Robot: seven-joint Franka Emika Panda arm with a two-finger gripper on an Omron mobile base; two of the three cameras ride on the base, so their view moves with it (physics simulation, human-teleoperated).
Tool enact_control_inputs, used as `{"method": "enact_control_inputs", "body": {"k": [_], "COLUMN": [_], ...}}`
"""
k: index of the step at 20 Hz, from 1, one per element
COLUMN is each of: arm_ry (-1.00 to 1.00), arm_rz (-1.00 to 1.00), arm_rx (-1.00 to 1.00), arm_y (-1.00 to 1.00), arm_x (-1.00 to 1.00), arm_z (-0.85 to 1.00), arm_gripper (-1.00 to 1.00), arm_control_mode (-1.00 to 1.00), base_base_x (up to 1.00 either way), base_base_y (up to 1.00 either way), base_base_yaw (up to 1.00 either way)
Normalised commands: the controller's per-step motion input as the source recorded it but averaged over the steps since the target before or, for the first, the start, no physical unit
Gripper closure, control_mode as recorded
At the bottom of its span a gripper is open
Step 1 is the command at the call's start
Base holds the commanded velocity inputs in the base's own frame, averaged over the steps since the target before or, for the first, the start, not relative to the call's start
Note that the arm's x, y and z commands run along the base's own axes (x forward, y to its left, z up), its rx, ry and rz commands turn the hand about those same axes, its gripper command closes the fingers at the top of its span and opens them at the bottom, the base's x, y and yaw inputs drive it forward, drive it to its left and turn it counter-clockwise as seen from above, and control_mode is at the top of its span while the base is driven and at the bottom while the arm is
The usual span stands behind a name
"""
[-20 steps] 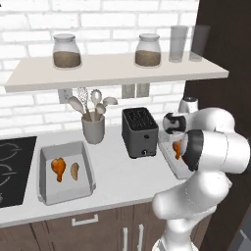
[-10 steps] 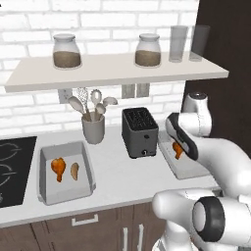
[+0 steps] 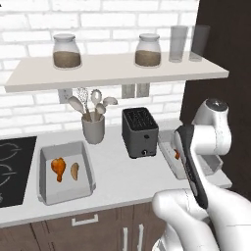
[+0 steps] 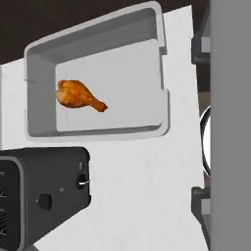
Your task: Place one sweet potato and one chicken drumstick in each tupperware on the nearby counter, to pack two identical lunches.
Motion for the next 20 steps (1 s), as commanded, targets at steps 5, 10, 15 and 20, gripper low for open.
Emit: {"method": "enact_control_inputs", "body": {"k": [5,10,15,20], "arm_ry": [-0.21,-0.26,0.00,0.00], "arm_rz": [-0.09,0.00,0.00,0.00], "arm_rx": [0.08,0.00,0.00,0.00], "arm_y": [0.18,0.21,0.00,0.00], "arm_x": [-0.83,-0.74,0.00,0.00], "arm_z": [0.68,0.65,0.00,0.00], "arm_gripper": [-1.00,-1.00,-1.00,-1.00], "arm_control_mode": [-1.00,1.00,1.00,1.00], "base_base_x": [0.00,-0.20,-1.00,-1.00], "base_base_y": [0.00,0.06,0.24,0.03], "base_base_yaw": [0.00,0.00,-0.03,-0.16]}}
